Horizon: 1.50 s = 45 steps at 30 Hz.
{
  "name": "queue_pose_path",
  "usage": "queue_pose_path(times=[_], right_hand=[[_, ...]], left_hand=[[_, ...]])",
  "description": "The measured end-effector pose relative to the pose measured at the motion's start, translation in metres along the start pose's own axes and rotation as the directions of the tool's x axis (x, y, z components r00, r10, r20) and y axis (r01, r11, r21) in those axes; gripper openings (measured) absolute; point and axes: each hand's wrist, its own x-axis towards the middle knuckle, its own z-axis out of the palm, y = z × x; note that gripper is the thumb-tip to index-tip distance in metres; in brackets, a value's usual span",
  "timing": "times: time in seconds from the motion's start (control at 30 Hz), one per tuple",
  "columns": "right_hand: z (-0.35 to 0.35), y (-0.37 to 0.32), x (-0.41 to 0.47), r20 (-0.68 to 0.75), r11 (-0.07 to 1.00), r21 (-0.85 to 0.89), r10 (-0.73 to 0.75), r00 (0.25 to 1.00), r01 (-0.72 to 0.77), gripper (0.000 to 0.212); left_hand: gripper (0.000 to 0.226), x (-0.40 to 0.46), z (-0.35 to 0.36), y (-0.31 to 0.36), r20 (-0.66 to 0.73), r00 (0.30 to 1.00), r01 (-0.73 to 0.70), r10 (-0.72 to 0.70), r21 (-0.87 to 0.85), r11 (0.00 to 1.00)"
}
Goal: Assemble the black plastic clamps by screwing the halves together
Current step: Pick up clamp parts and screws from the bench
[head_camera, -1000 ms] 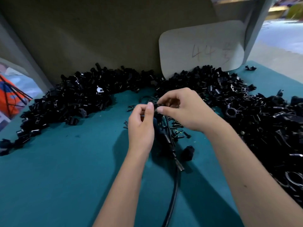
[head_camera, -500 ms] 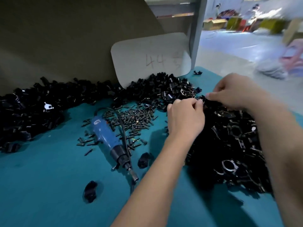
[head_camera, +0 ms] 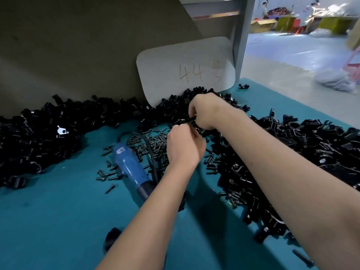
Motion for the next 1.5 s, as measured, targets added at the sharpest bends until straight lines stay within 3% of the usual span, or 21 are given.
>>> queue_pose_path(times=[0.1, 0.23, 0.4, 0.47, 0.53, 0.63, 0.73, 0.87, 0.93, 1.03, 1.1, 1.23, 1.3, 1.33, 1.43, 1.5], right_hand=[[0.032, -0.009, 0.019, 0.049, 0.993, -0.015, -0.119, 0.992, 0.12, 0.038], [0.06, 0.005, 0.031, 0.062, 0.992, -0.07, -0.104, 0.993, 0.109, 0.043], [0.065, 0.006, 0.039, 0.025, 0.991, -0.131, -0.03, 0.999, 0.033, 0.023], [0.064, 0.002, 0.041, -0.082, 0.992, -0.126, -0.008, 0.997, -0.002, 0.019], [0.065, -0.015, 0.04, -0.209, 1.0, 0.018, -0.004, 0.978, 0.008, 0.021], [0.067, -0.07, 0.024, -0.312, 0.93, 0.328, -0.06, 0.948, 0.166, 0.027], [0.075, -0.137, -0.006, -0.337, 0.779, 0.52, -0.19, 0.922, 0.351, 0.027], [0.085, -0.193, -0.047, -0.197, 0.544, 0.762, -0.323, 0.926, 0.352, 0.03], [0.095, -0.212, -0.056, -0.141, 0.58, 0.729, -0.394, 0.908, 0.365, 0.028], [0.109, -0.229, -0.061, -0.044, 0.607, 0.727, -0.427, 0.903, 0.322, 0.024], [0.118, -0.237, -0.063, 0.012, 0.585, 0.768, -0.42, 0.908, 0.26, 0.022], [0.133, -0.249, -0.056, 0.053, 0.606, 0.776, -0.342, 0.938, 0.177, 0.019], [0.139, -0.253, -0.053, 0.106, 0.558, 0.825, -0.309, 0.945, 0.09, 0.008], [0.141, -0.253, -0.052, 0.131, 0.523, 0.851, -0.306, 0.943, 0.051, 0.013], [0.139, -0.247, -0.049, 0.117, 0.457, 0.889, -0.274, 0.955, 0.022, 0.026], [0.13, -0.235, -0.047, 0.048, 0.406, 0.912, -0.239, 0.97, 0.055, 0.026]], left_hand=[[0.018, 0.002, -0.008, -0.011, -0.027, 0.992, 0.116, -0.122, -0.151, 0.982], [0.021, 0.004, -0.018, -0.024, -0.09, 0.978, 0.164, -0.187, -0.221, 0.961], [0.021, 0.009, -0.037, -0.038, -0.179, 0.973, 0.086, -0.147, -0.312, 0.946], [0.022, 0.008, -0.05, -0.049, -0.242, 0.964, 0.031, -0.114, -0.321, 0.947], [0.023, 0.008, -0.066, -0.062, -0.311, 0.94, 0.022, -0.142, -0.359, 0.933], [0.02, 0.005, -0.088, -0.084, -0.406, 0.884, 0.05, -0.233, -0.414, 0.909], [0.014, -0.002, -0.114, -0.123, -0.476, 0.835, 0.132, -0.277, -0.315, 0.94], [0.017, -0.017, -0.156, -0.196, -0.613, 0.741, 0.346, -0.274, 0.0, 0.938], [0.036, -0.021, -0.177, -0.227, -0.641, 0.692, 0.484, -0.333, 0.069, 0.872], [0.061, -0.022, -0.2, -0.26, -0.529, 0.738, 0.569, -0.418, 0.155, 0.808], [0.058, -0.019, -0.206, -0.273, -0.463, 0.78, 0.545, -0.422, 0.17, 0.821], [0.03, -0.019, -0.204, -0.278, -0.469, 0.832, 0.431, -0.296, 0.211, 0.877], [0.023, -0.022, -0.2, -0.274, -0.468, 0.837, 0.391, -0.283, 0.15, 0.908], [0.02, -0.024, -0.198, -0.271, -0.471, 0.828, 0.384, -0.306, 0.077, 0.92], [0.021, -0.033, -0.188, -0.254, -0.476, 0.783, 0.307, -0.4, -0.264, 0.915], [0.033, -0.039, -0.18, -0.238, -0.42, 0.789, 0.212, -0.449, -0.499, 0.84]])
